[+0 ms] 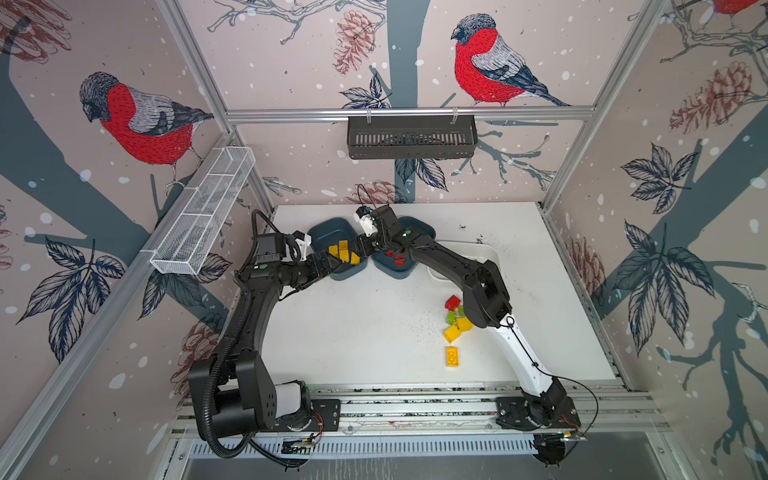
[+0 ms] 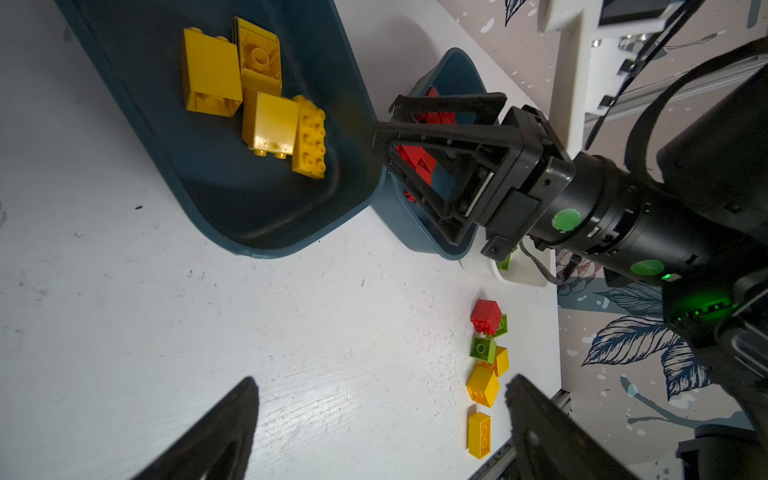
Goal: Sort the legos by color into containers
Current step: 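Carry the yellow brick into the outer teal bin and release it, then move the right gripper back down over the red brick in the pile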
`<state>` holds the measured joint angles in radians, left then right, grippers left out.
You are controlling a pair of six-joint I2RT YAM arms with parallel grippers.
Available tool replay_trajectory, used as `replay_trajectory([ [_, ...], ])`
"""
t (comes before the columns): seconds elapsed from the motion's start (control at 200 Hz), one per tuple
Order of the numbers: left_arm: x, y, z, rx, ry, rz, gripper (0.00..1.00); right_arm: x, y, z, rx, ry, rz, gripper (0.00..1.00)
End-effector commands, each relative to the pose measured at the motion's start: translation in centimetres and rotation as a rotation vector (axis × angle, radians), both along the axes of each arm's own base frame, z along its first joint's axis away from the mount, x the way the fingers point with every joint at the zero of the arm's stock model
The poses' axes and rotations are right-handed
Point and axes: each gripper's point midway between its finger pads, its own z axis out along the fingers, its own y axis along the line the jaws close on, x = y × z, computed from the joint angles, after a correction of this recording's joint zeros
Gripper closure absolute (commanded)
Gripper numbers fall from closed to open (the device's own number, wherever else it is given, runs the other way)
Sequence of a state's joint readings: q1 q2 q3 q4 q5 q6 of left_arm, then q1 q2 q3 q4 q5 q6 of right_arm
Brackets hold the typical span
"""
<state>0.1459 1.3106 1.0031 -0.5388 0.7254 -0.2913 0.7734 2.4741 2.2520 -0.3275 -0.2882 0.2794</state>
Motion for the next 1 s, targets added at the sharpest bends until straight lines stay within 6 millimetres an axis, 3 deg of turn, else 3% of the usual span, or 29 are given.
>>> replay_trajectory([
  [0.0,0.0,-0.5,0.3,-0.035,-0.021,-0.019,0.08,-0.5,-1.9,3.5,-0.001,-0.034,-0.009,0.35],
  [0.12,-0.3,-1.0,0.1,-0.072,-0.020,-0.034,0.08,-2.6,-5.7,3.7,-0.077,0.029,-0.038,0.31],
  [0.25,-0.4,-1.6,0.2,-0.119,-0.029,-0.052,0.08,-5.7,-10.7,2.5,-0.169,0.116,-0.115,0.24],
  [0.535,-0.3,-2.0,-0.5,-0.160,-0.013,-0.063,0.08,-10.8,-21.4,0.7,-0.304,0.346,-0.441,0.17],
  [0.62,-0.2,-2.0,-0.8,-0.161,-0.007,-0.070,0.08,-11.4,-23.1,0.5,-0.257,0.425,-0.547,0.16],
  [0.811,0.2,-2.2,-0.7,-0.167,-0.001,-0.085,0.08,-10.4,-26.4,0.1,-0.205,0.555,-0.823,0.16],
  [0.996,0.4,-2.3,-0.4,-0.155,0.004,-0.105,0.08,-11.7,-27.8,-1.9,-0.184,0.698,-0.981,0.18],
])
